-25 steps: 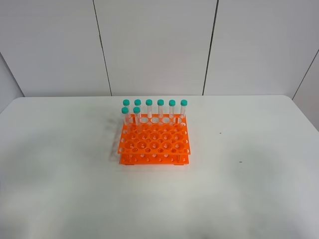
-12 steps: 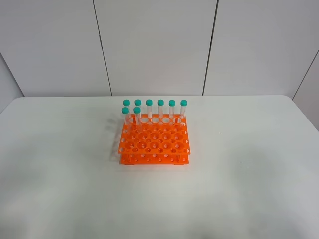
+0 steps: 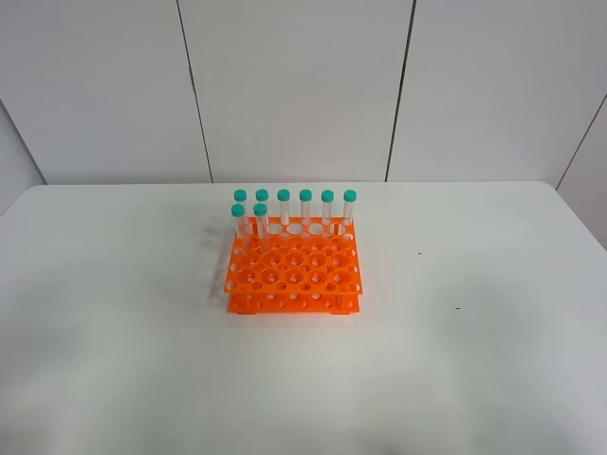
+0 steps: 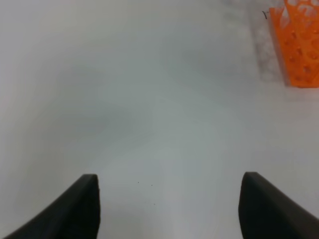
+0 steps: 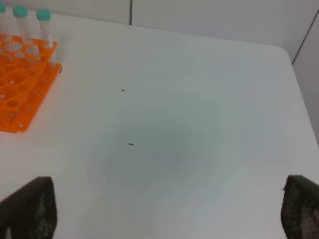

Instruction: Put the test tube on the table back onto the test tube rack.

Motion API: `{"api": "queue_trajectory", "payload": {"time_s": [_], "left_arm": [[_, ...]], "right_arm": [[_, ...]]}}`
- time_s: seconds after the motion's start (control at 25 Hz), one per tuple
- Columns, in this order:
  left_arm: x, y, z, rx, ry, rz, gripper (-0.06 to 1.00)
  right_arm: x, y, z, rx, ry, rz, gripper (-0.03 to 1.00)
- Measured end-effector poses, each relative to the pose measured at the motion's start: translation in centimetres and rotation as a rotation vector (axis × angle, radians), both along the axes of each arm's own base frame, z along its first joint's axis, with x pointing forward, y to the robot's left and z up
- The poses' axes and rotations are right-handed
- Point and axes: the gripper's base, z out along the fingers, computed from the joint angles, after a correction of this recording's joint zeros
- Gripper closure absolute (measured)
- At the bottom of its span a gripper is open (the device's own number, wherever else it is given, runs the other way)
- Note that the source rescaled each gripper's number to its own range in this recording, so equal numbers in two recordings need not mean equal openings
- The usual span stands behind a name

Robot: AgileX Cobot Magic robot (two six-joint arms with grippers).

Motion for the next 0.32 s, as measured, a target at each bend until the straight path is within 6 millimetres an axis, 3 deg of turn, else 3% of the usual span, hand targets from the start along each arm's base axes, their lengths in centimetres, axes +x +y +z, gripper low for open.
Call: {"api": "queue_trajectory", "payload": {"time_s": [0.32], "left_arm": [[0.0, 0.0, 0.0, 0.0, 0.0, 0.0, 0.18]], "right_arm": [[0.0, 0.0, 0.0, 0.0, 0.0, 0.0, -0.03]]}}
